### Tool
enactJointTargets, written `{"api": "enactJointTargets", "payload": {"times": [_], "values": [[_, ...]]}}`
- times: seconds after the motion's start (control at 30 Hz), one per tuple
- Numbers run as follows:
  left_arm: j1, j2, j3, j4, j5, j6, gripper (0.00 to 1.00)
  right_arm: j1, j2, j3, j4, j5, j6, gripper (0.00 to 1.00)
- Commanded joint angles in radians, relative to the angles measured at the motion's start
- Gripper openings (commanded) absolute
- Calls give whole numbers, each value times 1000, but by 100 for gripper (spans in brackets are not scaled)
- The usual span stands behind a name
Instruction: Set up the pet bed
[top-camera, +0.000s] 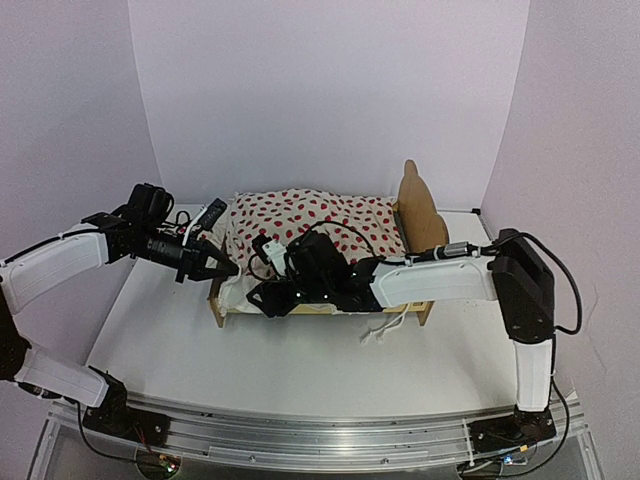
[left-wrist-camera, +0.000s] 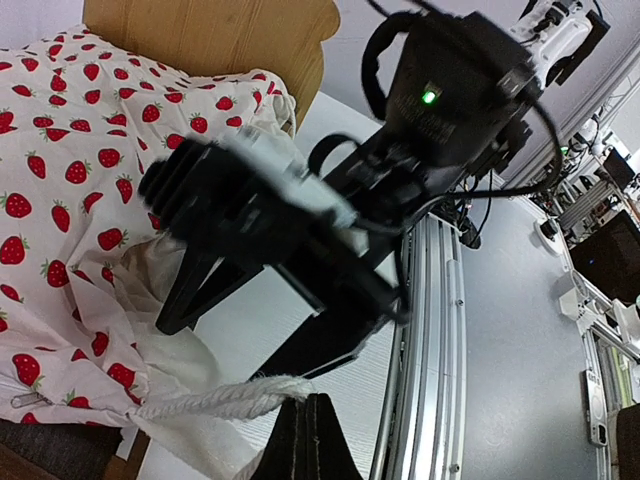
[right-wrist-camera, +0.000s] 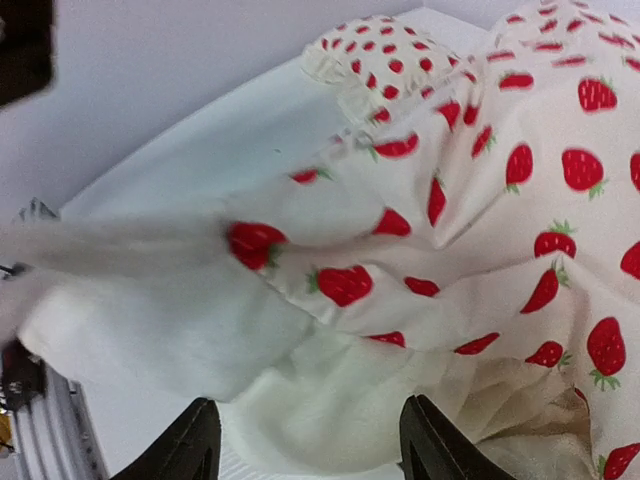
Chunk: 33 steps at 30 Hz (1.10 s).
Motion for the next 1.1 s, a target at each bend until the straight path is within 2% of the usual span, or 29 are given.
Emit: {"api": "enactJointTargets", "payload": {"times": [0.0, 0.03, 0.07, 0.17, 0.27, 0.43, 0.57, 0.8, 0.9, 1.0, 1.07], "values": [[-3, 5, 48, 28, 6, -11, 0, -1, 94, 59, -14, 145, -42, 62], [-3, 6, 49, 27, 3, -11, 0, -1, 111, 74, -16, 154, -39, 62], [-2, 7, 50, 26, 1, -11, 0, -1, 120, 86, -15, 158, -33, 56], [-2, 9, 58, 16, -13, -4, 0, -3, 118, 90, -15, 179, -11, 22], [9, 11, 84, -15, -48, 35, 0, -10, 49, 39, -16, 222, 0, 1], [43, 40, 156, -119, -207, 239, 0, -40, -122, -90, -17, 298, 14, 0], [45, 54, 141, -151, -347, 398, 0, -44, -204, -127, -34, 296, -22, 0], [33, 70, 123, -190, -442, 526, 0, -44, -273, -141, -75, 294, -71, 0], [23, 76, 138, -225, -437, 577, 0, -44, -292, -142, -80, 312, -85, 0], [15, 89, 187, -333, -313, 626, 0, -53, -303, -138, -81, 362, -87, 0], [-13, 96, 192, -348, -248, 603, 0, -64, -293, -136, -82, 390, -93, 0]]}}
